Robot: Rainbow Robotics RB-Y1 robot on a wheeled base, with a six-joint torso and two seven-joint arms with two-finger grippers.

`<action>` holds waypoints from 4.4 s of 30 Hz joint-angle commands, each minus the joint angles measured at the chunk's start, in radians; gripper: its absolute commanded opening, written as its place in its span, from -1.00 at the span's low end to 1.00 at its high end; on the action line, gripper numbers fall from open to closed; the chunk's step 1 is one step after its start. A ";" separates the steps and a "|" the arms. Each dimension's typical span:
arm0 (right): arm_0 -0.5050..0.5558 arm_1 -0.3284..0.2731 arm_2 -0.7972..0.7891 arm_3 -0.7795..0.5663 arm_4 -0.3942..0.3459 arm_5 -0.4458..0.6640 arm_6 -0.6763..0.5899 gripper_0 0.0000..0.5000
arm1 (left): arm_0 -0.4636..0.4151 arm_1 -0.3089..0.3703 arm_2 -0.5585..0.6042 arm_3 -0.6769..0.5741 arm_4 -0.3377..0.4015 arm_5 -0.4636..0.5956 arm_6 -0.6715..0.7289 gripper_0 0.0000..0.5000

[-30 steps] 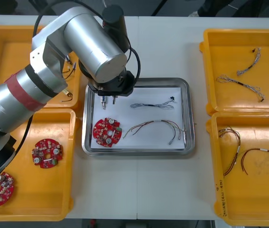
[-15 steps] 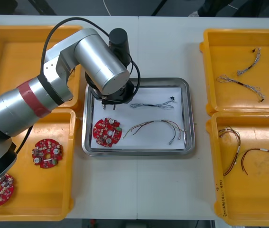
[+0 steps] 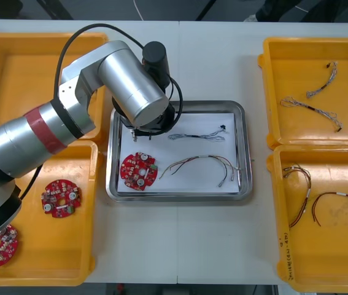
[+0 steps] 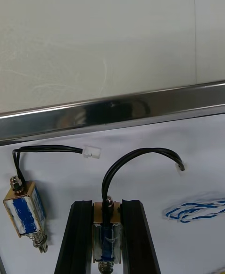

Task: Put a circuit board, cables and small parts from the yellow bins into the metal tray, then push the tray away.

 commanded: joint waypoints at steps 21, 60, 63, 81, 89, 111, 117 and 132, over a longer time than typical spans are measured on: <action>0.036 0.008 0.020 -0.008 -0.047 0.003 -0.020 1.00 | 0.024 -0.004 -0.018 -0.011 -0.022 -0.028 0.080 0.83; 0.036 -0.044 0.121 -0.114 -0.122 0.003 -0.026 1.00 | 0.025 0.194 0.294 -0.332 0.161 0.377 0.022 1.00; 0.025 -0.064 0.164 -0.156 -0.129 0.003 -0.032 1.00 | 0.029 0.230 0.340 -0.361 0.197 0.449 -0.010 1.00; -0.219 -0.084 0.541 -0.179 -0.169 0.003 -0.023 1.00 | 0.236 0.400 0.656 -0.539 0.345 0.514 -0.142 1.00; -0.326 -0.031 0.748 -0.177 -0.096 0.003 -0.001 1.00 | 0.360 0.458 0.774 -0.595 0.380 0.514 -0.184 1.00; -0.405 0.083 1.110 -0.139 0.098 -0.090 0.309 1.00 | 0.622 0.520 1.015 -0.608 0.403 0.514 -0.418 1.00; -0.429 0.104 1.170 -0.065 0.107 -0.163 0.368 1.00 | 0.659 0.518 1.041 -0.611 0.424 0.514 -0.429 1.00; -0.532 0.110 1.370 0.021 0.184 -0.252 0.370 1.00 | 0.726 0.501 1.064 -0.668 0.443 0.514 -0.451 1.00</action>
